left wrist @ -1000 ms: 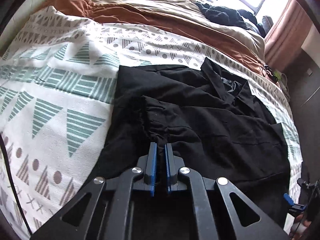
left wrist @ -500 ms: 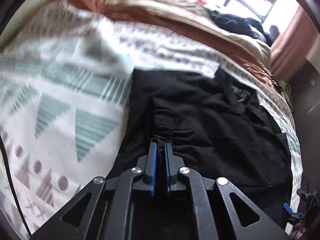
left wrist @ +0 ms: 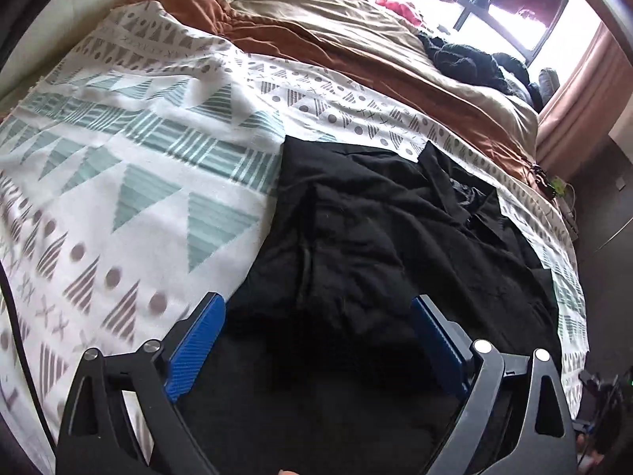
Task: Fold large clothes
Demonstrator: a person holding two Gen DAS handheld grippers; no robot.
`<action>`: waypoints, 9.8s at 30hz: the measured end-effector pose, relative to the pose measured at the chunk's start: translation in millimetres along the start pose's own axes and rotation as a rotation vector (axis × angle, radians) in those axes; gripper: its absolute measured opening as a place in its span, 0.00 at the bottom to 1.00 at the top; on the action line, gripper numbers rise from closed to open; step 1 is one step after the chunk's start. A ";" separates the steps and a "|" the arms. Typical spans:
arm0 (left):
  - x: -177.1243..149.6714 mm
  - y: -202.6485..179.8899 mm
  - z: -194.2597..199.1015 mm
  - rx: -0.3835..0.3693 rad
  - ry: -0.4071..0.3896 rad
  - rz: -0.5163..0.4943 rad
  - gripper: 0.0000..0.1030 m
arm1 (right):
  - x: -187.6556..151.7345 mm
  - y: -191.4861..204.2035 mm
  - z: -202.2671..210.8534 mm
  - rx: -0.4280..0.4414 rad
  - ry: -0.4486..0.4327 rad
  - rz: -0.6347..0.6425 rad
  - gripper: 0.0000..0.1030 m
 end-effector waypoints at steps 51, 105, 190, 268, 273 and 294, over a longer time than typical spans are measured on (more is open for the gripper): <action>-134.5 110.9 322.1 -0.220 -0.247 0.265 1.00 | -153.3 -32.5 248.1 0.104 -0.060 0.100 0.85; -226.1 126.7 190.3 -0.404 0.167 0.361 0.60 | -149.9 -145.0 215.5 0.164 0.069 0.081 0.61; -66.4 82.4 440.4 -0.603 -0.345 0.313 0.09 | -143.6 -12.7 373.7 0.508 -0.158 0.219 0.00; -59.5 144.9 115.6 -0.079 0.086 0.225 0.73 | -54.3 -0.2 135.8 -0.093 -0.007 0.259 0.78; -90.1 138.1 119.4 -0.077 0.154 0.173 0.71 | -64.3 -10.9 143.7 -0.119 0.015 0.271 0.78; -152.0 149.7 158.9 0.039 0.213 -0.035 0.04 | -110.4 -34.4 155.7 -0.126 0.099 0.322 0.17</action>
Point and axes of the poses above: each gripper's, at about its wrist camera, not at the fingertips, and z roughly against the way its jaws point, y to its left, x to its top, the point moved 9 cm from there along -z, roughly the way its jaws point, and after that the axes turned 8 degrees about -y, right-handed, at the moved point
